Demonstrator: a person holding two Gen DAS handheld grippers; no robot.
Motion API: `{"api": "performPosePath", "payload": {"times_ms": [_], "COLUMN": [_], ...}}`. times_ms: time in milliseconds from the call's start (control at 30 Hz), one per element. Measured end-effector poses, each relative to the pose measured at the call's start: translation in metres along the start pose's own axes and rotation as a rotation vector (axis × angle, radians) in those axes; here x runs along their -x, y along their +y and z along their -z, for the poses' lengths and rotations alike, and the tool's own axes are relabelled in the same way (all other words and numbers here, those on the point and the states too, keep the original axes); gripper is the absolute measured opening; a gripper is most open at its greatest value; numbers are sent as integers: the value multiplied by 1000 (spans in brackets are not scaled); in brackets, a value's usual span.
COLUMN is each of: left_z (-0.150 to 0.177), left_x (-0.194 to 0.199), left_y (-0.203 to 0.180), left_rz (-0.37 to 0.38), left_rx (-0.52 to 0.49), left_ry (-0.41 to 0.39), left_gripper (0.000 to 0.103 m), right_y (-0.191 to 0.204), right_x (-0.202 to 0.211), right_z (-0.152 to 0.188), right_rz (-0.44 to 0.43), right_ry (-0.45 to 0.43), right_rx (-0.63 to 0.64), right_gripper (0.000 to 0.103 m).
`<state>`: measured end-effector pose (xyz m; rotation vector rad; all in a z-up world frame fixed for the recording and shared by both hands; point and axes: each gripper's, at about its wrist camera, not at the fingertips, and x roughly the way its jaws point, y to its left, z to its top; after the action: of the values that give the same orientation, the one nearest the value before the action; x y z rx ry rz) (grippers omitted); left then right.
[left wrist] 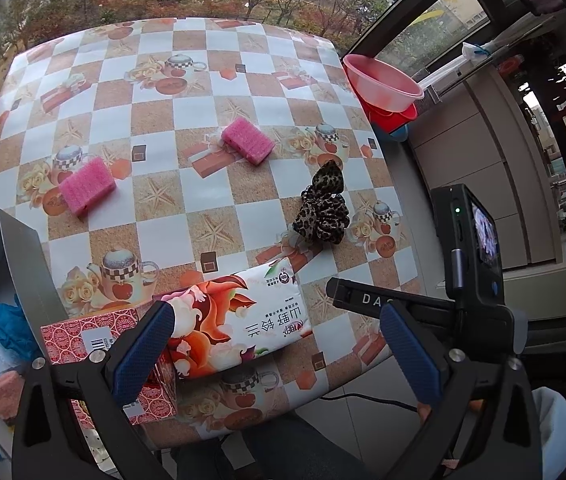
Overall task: Organize soft objects
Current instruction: 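Move the left tool toward the pink foam sponge near the scrunchie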
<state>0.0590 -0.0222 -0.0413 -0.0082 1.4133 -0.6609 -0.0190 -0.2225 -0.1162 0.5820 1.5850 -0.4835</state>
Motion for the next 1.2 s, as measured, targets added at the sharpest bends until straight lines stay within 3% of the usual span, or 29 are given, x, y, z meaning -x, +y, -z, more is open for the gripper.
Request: {"api": "performPosePath", "payload": {"times_ms": [367,800,1033,1200], "left_z": [3,1,-18,-50], "left_x": [-4,-29,-42,-47], "left_y": [-2,-3,3,23], "left_rz": [-6,-27,-67,-106], "left_rx": [-7,-9,9,70], "left_ry": [17,108,134,129], "left_gripper": [103,103,103,103], "right_y": [-6,-25,-40,-43], "right_x": [-1,-17,-31,-40], "right_z": [1,1,-7,-25], "right_rz": [-5,-40,-57,-84], "right_ry": [3,33,49,58], "right_rx": [-16,-79,-114,-129], "right_gripper": [92,92,92,92]}}
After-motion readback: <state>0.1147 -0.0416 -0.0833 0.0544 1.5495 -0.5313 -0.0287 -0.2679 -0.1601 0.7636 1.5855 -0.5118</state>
